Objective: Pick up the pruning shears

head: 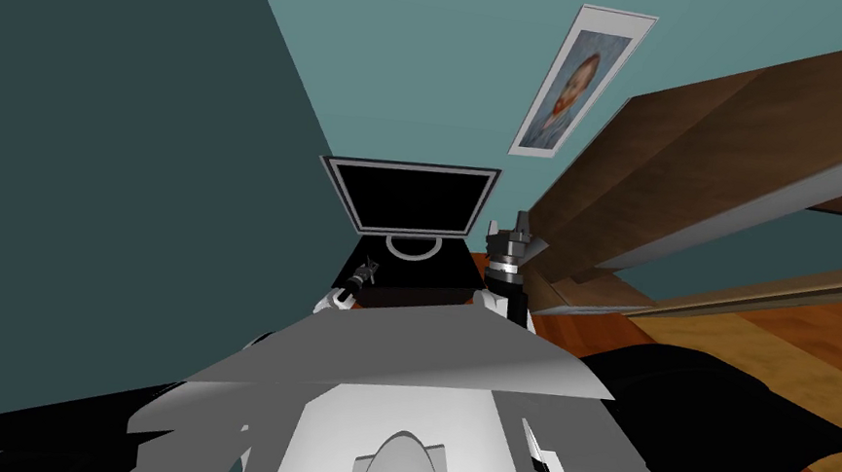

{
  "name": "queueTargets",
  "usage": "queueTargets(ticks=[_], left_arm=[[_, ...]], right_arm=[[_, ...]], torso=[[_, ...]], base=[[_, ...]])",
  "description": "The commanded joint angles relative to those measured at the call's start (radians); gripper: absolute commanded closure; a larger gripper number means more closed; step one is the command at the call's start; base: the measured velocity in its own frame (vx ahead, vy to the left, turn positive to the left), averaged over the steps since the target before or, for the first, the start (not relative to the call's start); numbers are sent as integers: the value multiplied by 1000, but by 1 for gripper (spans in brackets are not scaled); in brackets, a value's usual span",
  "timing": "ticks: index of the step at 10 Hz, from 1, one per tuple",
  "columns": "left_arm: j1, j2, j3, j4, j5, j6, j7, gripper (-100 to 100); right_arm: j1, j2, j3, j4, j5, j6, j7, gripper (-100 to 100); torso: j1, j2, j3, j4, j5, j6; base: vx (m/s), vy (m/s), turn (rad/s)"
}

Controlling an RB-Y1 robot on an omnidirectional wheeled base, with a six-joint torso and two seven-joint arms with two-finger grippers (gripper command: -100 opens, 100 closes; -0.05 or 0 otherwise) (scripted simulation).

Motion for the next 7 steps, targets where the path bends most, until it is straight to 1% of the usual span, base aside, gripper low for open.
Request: queueTargets(ticks=[1,2,4,5,6,7], left_arm=[[-24,-1,12,50,0,-21,-11,-100],[-24,-1,12,65,0,-21,-11,-100],[-106,5,43,158,-8,-71,-23,-100],[-108,5,43,182,-8,-71,-23,-100],[-108,5,43,192,-8,-71,-23,-100],[-100,6,37,167,-10,-63,-15,-100]], right_arm=[[0,0,0,0,0,0,0,0],[0,0,0,0,0,0,0,0],[0,0,0,0,0,0,0,0],[0,0,0,0,0,0,0,0],[0,0,0,0,0,0,0,0],[0,0,0,0,0,0,0,0]], torso=[[0,0,0,0,0,0],[0,0,0,0,0,0],[0,0,0,0,0,0],[-1,1,0,0,0,0],[-1,1,0,0,0,0],[0,0,0,0,0,0]], base=[[-12,-19,11],[-6,-9,-1],[-18,-22,27],[-19,-26,16],[-7,-14,0],[0,0,0]])
